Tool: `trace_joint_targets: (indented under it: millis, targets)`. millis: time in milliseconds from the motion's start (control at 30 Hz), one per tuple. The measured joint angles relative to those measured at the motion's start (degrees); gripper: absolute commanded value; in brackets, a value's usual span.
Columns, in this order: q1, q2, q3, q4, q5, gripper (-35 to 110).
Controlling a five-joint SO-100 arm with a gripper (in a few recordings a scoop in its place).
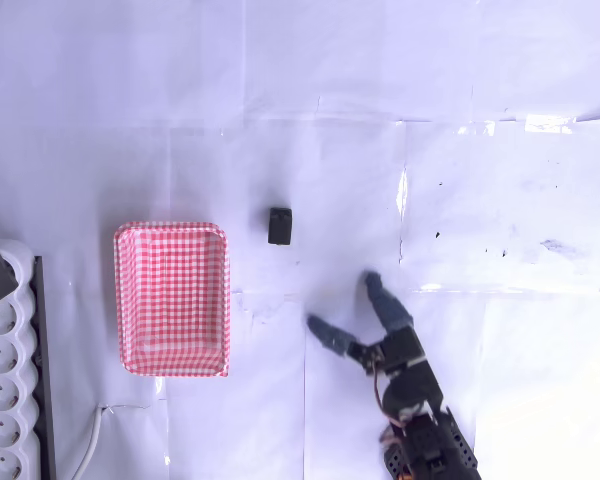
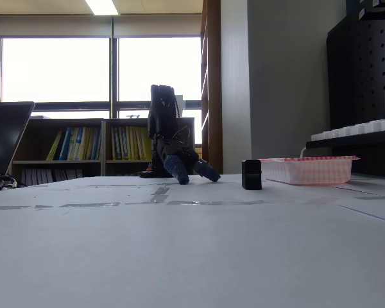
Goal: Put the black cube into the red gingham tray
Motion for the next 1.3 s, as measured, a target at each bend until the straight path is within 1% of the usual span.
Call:
trace_joint_targets:
  millis: [300,467,633,1300]
  targets:
    - [-2.5,10.1,13.3,0.3,-3.8,44]
    - [-2.5,14.9,19.6,-0.1,-3.9,48]
    - [-2.9,19.1,25.3,-0.1,-4.8,49]
    - [-4.4,31.2,42.1,-1.4,-2.7,50]
